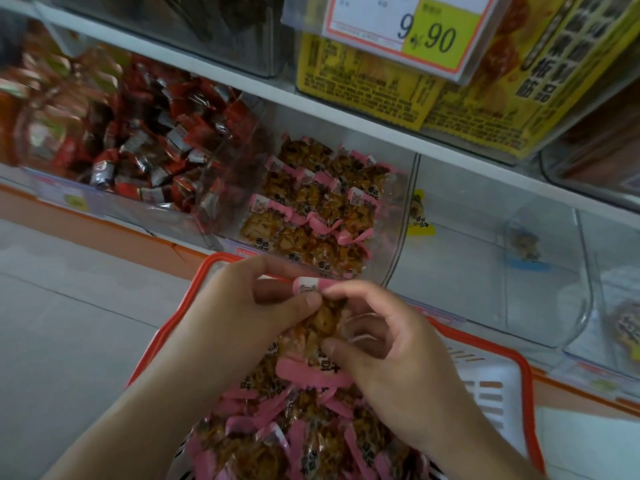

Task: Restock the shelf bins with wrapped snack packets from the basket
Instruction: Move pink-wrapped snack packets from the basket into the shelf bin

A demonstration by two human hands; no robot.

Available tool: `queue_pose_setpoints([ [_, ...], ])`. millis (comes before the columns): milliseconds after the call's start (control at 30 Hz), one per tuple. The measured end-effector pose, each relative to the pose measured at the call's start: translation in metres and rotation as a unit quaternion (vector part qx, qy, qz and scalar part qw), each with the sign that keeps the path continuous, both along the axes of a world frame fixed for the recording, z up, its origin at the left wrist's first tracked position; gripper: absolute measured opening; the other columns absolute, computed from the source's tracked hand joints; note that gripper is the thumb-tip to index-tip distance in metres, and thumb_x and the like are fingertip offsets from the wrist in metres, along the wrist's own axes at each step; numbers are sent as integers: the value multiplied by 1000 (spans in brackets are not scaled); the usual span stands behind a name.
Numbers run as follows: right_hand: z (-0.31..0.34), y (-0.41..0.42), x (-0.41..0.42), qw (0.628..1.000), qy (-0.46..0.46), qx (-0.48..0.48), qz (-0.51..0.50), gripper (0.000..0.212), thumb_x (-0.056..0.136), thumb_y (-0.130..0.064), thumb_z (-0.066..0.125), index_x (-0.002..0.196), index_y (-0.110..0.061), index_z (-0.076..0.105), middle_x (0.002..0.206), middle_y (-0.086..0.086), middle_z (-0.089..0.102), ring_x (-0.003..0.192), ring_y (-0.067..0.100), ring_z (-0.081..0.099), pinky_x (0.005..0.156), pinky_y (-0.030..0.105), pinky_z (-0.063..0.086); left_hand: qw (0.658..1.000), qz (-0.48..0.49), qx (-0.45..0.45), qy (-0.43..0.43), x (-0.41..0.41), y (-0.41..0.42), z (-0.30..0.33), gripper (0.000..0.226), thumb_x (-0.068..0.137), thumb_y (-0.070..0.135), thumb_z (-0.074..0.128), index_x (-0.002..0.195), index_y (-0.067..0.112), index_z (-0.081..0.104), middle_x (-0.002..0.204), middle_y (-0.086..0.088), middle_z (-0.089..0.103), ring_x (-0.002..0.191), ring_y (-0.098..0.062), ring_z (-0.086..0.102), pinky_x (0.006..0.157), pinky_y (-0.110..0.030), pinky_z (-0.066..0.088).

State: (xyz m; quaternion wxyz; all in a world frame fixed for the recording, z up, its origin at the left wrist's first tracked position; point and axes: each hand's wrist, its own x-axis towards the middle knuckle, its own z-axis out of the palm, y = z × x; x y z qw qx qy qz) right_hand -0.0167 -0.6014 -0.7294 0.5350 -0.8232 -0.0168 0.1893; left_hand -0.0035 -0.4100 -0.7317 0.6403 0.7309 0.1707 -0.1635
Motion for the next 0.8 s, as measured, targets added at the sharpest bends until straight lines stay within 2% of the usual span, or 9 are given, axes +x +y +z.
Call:
queue_pose_setpoints([
  [67, 0, 2, 2, 1000, -4, -1, -14, 54, 83, -7, 89, 115, -47, 72, 98, -20, 70, 94, 12, 71, 80, 28, 60, 1000, 2, 9, -7, 1, 1, 0, 17, 87, 29, 80, 101, 27, 71, 86, 5, 80, 71, -9, 75, 64, -25, 56],
  [133, 4, 7, 9, 999, -17, 4, -46, 52, 80, -6, 90, 111, -44, 74, 94, -18, 72, 89, 11, 73, 76, 26, 59, 999, 9, 35, -32, 2, 5, 0, 17, 89, 42, 75, 100, 29, 73, 88, 9, 80, 76, -8, 75, 71, -33, 60],
  [200, 7, 15, 25, 996, -42, -1, -84, 47, 80, -8, 91, 107, -43, 74, 96, -17, 76, 89, 5, 74, 74, 23, 61, 993, 52, 82, -62, 5, 13, 1, 17, 92, 46, 67, 96, 31, 73, 87, 13, 78, 79, -6, 74, 74, -38, 61],
  [267, 5, 24, 52, 991, -65, -19, -118, 46, 81, -8, 91, 106, -42, 72, 97, -13, 77, 86, 0, 74, 70, 18, 60, 983, 115, 120, -73, 8, 24, -1, 9, 94, 38, 66, 92, 33, 72, 83, 12, 76, 78, -9, 72, 72, -39, 61],
  [333, -3, 38, 85, 986, -84, -46, -138, 45, 82, -8, 90, 106, -42, 71, 92, -10, 75, 79, 0, 72, 63, 14, 56, 976, 155, 137, -68, 10, 36, -4, 10, 96, 26, 67, 89, 32, 72, 81, 10, 75, 80, -13, 71, 70, -35, 55],
  [400, -16, 54, 112, 984, -82, -83, -136, 42, 83, -11, 89, 106, -41, 70, 89, -10, 73, 75, 1, 71, 62, 20, 57, 975, 169, 135, -57, 11, 44, -6, 14, 95, 18, 68, 89, 30, 71, 81, 7, 75, 82, -15, 70, 69, -31, 50],
  [533, -46, 76, 138, 981, -30, -164, -103, 32, 88, -16, 86, 106, -35, 68, 92, -10, 71, 79, 7, 68, 65, 30, 59, 977, 150, 146, -43, 11, 48, 0, 14, 97, 19, 65, 95, 32, 69, 88, 10, 73, 83, -9, 68, 64, -23, 45],
  [633, -60, 84, 143, 970, -30, -239, -42, 33, 88, -16, 83, 112, -33, 68, 105, -5, 71, 89, 15, 68, 58, 26, 50, 978, 114, 171, -32, 13, 51, 2, 12, 98, 24, 63, 100, 36, 66, 92, 14, 70, 81, -5, 65, 60, -20, 42],
  [800, -55, 89, 156, 911, -82, -397, 81, 42, 85, -19, 85, 119, -33, 65, 108, -4, 69, 97, 23, 67, 80, 39, 62, 975, 75, 208, -8, 11, 51, -1, 11, 98, 27, 60, 101, 36, 66, 96, 15, 68, 82, -6, 63, 57, -20, 41],
])
